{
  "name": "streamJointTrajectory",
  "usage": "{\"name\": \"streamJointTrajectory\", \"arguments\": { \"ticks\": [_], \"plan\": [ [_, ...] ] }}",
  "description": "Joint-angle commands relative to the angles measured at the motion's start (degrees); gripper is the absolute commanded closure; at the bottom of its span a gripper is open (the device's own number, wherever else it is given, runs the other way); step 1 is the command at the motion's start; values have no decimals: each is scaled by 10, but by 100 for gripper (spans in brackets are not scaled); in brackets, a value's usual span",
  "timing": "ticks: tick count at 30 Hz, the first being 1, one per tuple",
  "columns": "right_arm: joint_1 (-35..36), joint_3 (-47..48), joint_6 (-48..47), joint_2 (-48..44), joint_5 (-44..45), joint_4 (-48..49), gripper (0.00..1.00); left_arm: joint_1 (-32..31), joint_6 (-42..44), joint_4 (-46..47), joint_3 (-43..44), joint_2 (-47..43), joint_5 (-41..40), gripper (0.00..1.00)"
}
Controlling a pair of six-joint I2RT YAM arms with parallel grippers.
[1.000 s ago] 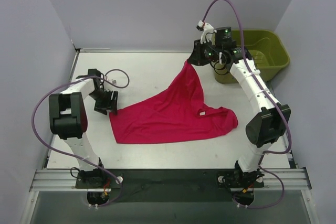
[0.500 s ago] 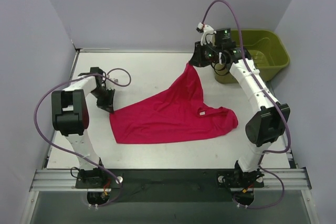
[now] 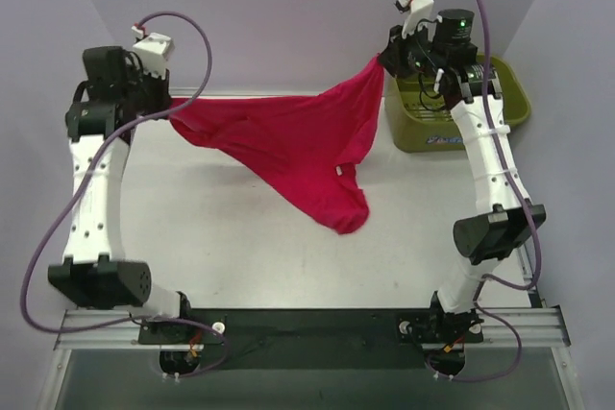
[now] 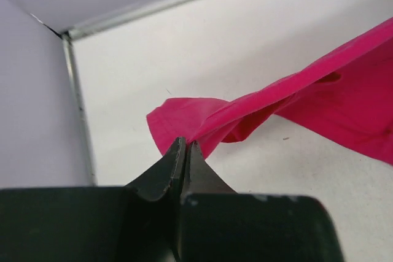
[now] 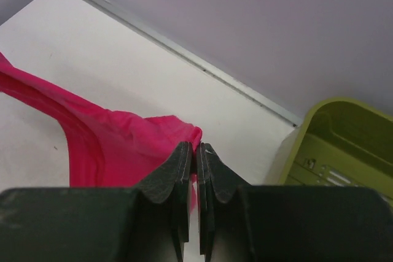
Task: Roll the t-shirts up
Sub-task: Flatten out the T-shirt at the center of the board.
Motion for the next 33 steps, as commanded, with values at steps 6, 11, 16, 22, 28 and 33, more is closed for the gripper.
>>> {"name": "streamJointTrajectory", "arguments": {
  "ticks": [6, 11, 16, 22, 28, 33],
  "plan": [
    [-1, -24, -26, -164, 60, 72, 100, 3, 57, 182, -100, -221, -79, 100],
    [1, -40, -12, -242, 72, 81, 100, 3, 62, 230, -135, -299, -107, 100],
    [6, -43, -32, -305, 31, 64, 100, 2, 49, 227, -115, -328, -107, 100],
    [10, -53, -69, -376, 8, 33, 100, 3, 33, 252, -107, -376, -105, 100],
    [9, -54, -70, -449, 1, 16, 100, 4, 26, 247, -50, -402, -107, 100],
    [5, -32, -59, -493, 5, 17, 100, 5, 15, 246, -10, -419, -107, 100]
  ]
}}
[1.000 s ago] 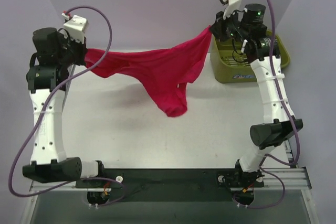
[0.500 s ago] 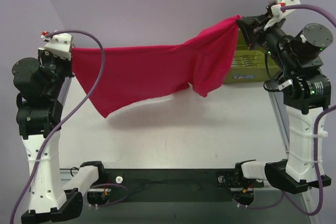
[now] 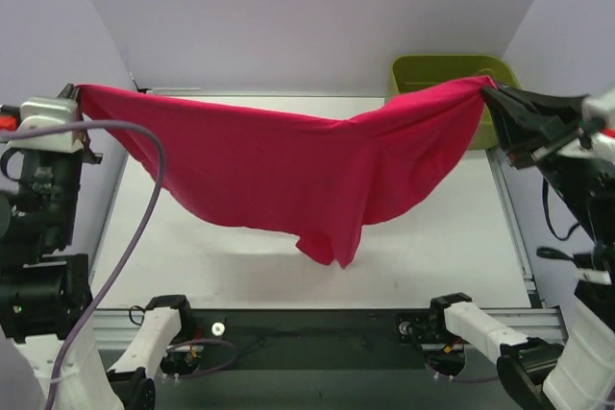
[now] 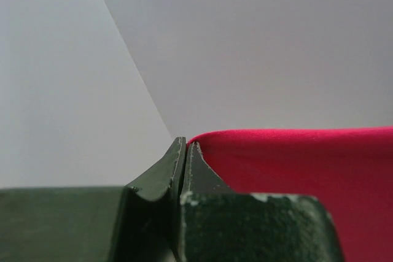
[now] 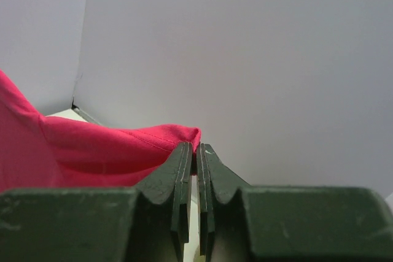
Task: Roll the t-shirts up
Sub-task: Flatten out the T-shirt at the center of the board.
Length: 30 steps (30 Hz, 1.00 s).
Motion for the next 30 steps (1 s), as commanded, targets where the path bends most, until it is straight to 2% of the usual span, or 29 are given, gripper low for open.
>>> {"name": "streamJointTrajectory", "arguments": {
  "ticks": [1, 8, 10, 16, 21, 25, 30],
  "plan": [
    [-6, 26, 1, -37, -1, 37, 100, 5, -14, 41, 44, -21, -17, 100],
    [-15, 4, -32, -53, 11, 43, 100, 5, 9, 40, 32, -33, -13, 100],
    [-15, -35, -49, -52, 25, 54, 100, 5, 22, 33, 16, -27, 8, 100],
    [-15, -152, -80, -16, 52, 127, 100, 6, 48, 67, -100, -5, 38, 100],
    [-16, -173, -102, 80, 56, 191, 100, 6, 79, 106, -156, 75, 55, 100],
    [-15, -170, -112, 174, 63, 251, 100, 5, 100, 192, -197, 140, 59, 100],
    [-16, -81, -120, 331, 84, 315, 100, 6, 92, 258, -165, 261, 42, 100]
  ]
}}
